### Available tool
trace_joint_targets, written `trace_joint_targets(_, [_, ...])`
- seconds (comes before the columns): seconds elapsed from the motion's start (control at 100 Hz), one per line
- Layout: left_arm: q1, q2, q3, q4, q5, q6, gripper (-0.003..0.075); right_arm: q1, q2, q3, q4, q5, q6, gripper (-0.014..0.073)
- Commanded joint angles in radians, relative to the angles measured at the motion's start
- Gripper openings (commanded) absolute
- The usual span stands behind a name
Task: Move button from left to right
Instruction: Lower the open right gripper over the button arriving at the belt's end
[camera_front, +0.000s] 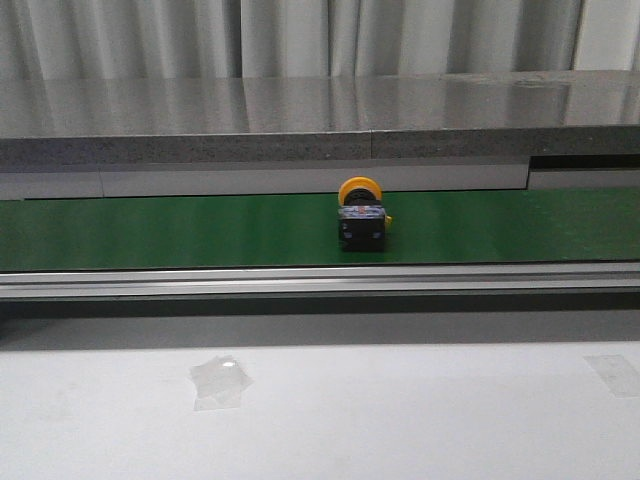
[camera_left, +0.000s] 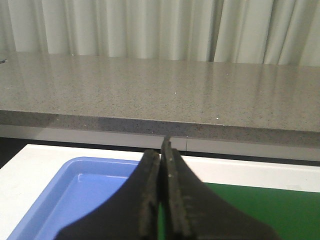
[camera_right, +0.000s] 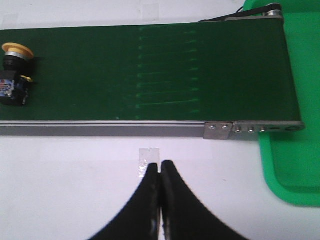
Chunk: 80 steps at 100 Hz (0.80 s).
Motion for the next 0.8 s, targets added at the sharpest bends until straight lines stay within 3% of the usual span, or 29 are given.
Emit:
trace_joint_targets(0.0, [-0.003, 0.003, -0.028, -0.011, -0.07, -0.011, -0.002, 0.002, 0.036, -0.047, 0.052, -0.066, 0.001, -0.0066])
trace_joint_targets(0.27, [-0.003, 0.003, -0.028, -0.011, -0.07, -0.011, -0.002, 0.002, 0.109, -0.047, 0.084, -0.095, 0.0, -0.0039])
trace_joint_targets(0.37, [-0.003, 0.003, -0.028, -0.011, -0.07, -0.011, -0.002, 0.002, 0.115, -0.047, 0.084, -0.08, 0.0, 0.008])
trace_joint_targets(0.58, [-0.003, 0.003, -0.028, -0.011, -0.07, -0.011, -0.002, 0.002, 0.115, -0.047, 0.084, -0.09, -0.028, 0.0477])
trace_joint_targets(0.65, [-0.003, 0.003, -0.028, -0.011, -0.07, -0.011, -0.002, 0.002, 0.115, -0.047, 0.084, -0.097, -0.034, 0.0525])
trace_joint_targets(0.79, [-0.003, 0.003, -0.028, -0.011, -0.07, -0.011, -0.002, 0.002, 0.133, -0.076, 0.095, -0.098, -0.084, 0.0522])
